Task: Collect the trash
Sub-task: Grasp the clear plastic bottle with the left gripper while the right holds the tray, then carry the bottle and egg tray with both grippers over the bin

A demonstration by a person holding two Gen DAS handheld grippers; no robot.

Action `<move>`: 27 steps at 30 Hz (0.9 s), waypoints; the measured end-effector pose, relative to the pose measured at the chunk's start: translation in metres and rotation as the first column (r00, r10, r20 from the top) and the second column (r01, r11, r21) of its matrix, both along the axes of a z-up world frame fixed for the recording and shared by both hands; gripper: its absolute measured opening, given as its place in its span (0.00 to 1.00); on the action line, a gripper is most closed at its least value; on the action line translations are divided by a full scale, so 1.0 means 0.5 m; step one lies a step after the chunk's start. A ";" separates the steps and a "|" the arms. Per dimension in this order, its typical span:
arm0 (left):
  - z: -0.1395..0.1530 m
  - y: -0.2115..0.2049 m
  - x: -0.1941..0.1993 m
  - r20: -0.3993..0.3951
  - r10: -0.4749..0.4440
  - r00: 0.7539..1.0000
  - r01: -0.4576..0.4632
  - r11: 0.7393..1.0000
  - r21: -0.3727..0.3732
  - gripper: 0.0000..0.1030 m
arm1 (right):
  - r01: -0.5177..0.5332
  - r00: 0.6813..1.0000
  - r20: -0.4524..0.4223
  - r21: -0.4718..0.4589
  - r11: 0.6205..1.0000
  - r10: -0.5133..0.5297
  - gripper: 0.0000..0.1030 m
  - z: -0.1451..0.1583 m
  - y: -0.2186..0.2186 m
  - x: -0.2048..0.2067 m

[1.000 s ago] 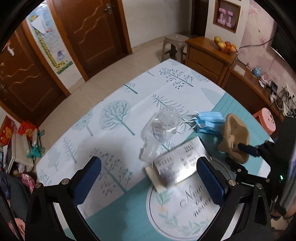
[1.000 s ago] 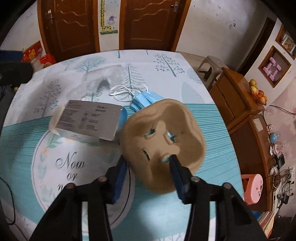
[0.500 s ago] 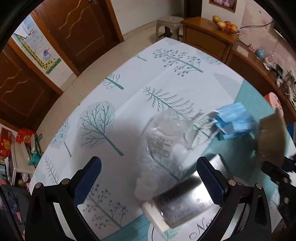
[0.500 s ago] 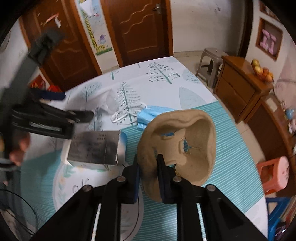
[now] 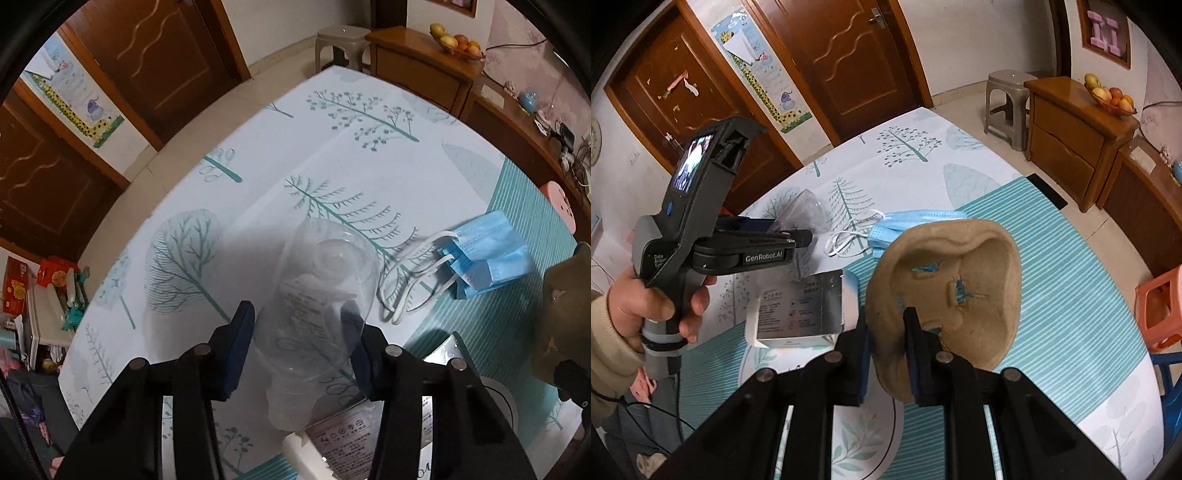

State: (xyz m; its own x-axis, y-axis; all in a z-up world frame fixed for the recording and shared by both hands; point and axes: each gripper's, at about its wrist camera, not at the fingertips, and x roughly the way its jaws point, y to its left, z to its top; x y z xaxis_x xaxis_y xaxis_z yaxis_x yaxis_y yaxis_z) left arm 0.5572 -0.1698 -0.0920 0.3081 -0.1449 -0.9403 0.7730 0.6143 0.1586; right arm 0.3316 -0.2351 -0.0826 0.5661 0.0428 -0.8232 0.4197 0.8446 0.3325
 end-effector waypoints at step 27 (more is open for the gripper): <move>0.310 0.230 -0.393 0.060 0.141 0.988 -0.130 0.979 -0.157 0.45 | -0.110 0.983 0.161 0.163 0.980 0.084 0.15 0.136 0.054 -0.309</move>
State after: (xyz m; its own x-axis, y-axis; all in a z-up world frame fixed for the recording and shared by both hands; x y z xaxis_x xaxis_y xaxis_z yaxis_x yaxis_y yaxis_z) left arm 0.3605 -0.0550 0.0627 0.3993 -0.2369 -0.8857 0.6713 0.7335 0.1064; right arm 0.1770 -0.2079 -0.0146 0.6709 0.2362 -0.7029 0.2716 0.8038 0.5293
